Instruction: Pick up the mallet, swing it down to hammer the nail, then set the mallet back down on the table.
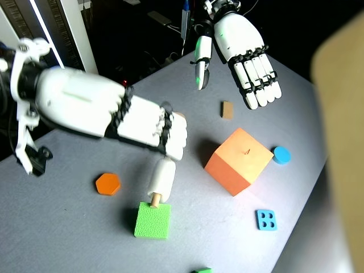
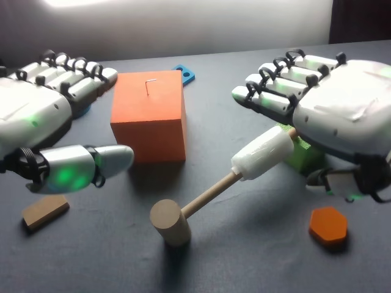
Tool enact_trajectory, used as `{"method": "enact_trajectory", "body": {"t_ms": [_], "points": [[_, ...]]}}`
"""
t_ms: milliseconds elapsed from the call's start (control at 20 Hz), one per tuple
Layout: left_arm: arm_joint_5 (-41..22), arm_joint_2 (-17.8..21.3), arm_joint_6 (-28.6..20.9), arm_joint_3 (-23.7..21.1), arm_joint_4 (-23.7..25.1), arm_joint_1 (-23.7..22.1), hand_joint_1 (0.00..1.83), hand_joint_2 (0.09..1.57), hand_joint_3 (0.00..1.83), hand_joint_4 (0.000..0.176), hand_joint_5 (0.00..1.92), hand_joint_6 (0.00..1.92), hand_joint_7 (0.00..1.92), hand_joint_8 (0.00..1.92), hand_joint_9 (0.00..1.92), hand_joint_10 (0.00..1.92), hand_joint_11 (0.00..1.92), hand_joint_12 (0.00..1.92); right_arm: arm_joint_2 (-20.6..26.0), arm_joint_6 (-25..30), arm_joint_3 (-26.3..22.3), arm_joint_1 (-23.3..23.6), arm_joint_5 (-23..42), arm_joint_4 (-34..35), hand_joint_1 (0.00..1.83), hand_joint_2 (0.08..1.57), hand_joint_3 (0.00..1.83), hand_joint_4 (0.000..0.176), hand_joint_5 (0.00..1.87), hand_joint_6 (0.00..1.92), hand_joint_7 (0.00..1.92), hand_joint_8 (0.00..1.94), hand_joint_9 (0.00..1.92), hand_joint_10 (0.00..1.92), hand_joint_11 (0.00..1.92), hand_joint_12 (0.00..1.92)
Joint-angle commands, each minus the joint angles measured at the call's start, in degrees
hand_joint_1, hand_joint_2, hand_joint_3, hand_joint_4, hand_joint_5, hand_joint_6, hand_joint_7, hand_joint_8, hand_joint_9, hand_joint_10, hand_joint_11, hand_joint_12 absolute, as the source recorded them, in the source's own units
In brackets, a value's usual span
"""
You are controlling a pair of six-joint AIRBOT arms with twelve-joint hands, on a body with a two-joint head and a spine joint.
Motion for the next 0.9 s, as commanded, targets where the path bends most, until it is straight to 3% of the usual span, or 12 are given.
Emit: {"method": "enact_trajectory", "body": {"t_ms": [0,200,350,400,600,850], "points": [[-3.5,0.1,-1.8,0.6,3.1,-0.1,0.00,1.23,0.02,0.000,0.00,0.00,0.00,0.00,0.00,0.00,0.00,0.00,-0.2,-4.0,0.2,1.5,-0.7,1.8,1.19,0.96,0.00,0.000,0.04,0.01,0.00,0.00,0.01,0.00,0.00,0.35],[-1.8,-0.1,-11.6,3.8,12.9,1.7,0.00,1.23,0.02,0.000,0.00,0.00,0.00,0.00,0.00,0.00,0.00,0.00,-2.9,-23.8,1.6,5.3,-0.7,23.0,1.25,0.92,0.00,0.000,0.06,0.00,0.01,0.00,0.01,0.00,0.00,0.32],[-2.9,-1.1,-17.9,6.6,19.2,2.0,0.00,1.23,0.02,0.000,0.00,0.00,0.00,0.00,0.00,0.00,0.00,0.00,-6.4,-32.2,3.1,6.9,-4.2,31.5,1.25,0.91,0.00,0.000,0.06,0.00,0.00,0.00,0.00,0.00,0.00,0.29],[-3.4,-1.6,-20.0,7.4,21.0,2.3,0.00,1.23,0.02,0.000,0.00,0.00,0.00,0.00,0.00,0.00,0.00,0.00,-7.6,-34.1,4.0,7.5,-4.8,34.8,1.17,0.95,0.01,0.000,0.03,0.00,0.00,0.00,0.00,0.00,0.00,0.26],[-6.5,-4.0,-25.5,10.4,26.3,3.9,0.00,1.23,0.01,0.000,0.01,0.01,0.01,0.00,0.00,0.00,0.00,0.00,-12.6,-35.4,7.7,7.5,-7.2,37.4,1.10,0.94,0.00,0.000,0.02,0.00,0.02,0.00,0.03,0.01,0.00,0.44],[-7.9,-5.1,-25.8,11.4,26.9,6.7,0.00,1.24,0.01,0.000,0.00,0.00,0.00,0.00,0.00,0.00,0.00,0.00,-17.8,-34.9,12.1,6.2,-8.7,37.7,1.14,0.99,0.01,0.000,0.00,0.00,0.00,0.00,0.00,0.00,0.00,0.32]]}}
